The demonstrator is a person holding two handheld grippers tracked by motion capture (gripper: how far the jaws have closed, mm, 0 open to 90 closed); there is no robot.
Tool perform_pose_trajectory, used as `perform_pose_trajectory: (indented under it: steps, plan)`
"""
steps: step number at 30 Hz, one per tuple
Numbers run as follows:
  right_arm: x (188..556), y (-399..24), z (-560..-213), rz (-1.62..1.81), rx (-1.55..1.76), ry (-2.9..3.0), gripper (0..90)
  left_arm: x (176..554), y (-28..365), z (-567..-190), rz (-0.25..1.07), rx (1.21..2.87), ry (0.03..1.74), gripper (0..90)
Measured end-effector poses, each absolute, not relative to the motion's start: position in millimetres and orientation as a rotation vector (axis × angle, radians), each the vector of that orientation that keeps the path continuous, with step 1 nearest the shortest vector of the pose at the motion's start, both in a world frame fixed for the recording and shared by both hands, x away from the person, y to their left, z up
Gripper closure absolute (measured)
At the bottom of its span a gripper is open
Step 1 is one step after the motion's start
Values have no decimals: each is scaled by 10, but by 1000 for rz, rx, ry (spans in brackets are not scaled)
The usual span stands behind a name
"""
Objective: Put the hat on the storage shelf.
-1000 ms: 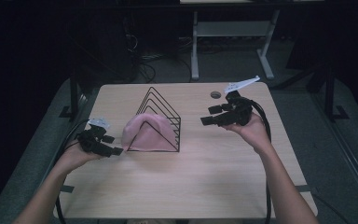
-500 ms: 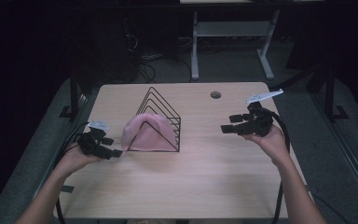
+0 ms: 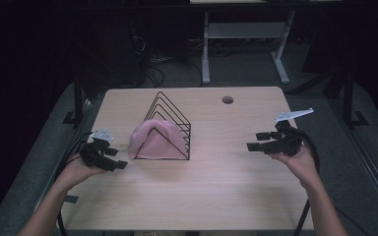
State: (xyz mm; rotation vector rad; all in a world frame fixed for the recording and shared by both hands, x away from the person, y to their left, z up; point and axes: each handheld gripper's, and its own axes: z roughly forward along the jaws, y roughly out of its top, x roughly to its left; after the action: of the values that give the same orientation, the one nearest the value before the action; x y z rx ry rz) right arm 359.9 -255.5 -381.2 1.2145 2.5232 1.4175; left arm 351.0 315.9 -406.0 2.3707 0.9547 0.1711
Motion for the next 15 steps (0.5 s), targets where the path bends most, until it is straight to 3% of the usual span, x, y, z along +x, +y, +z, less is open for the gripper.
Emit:
perform_pose_trajectory:
  steps: [15]
  plan:
    - [3297, -2871, -4100, 1404, 1316, 2451, 249, 3360, 3153, -4103, 178, 2337, 951, 292]
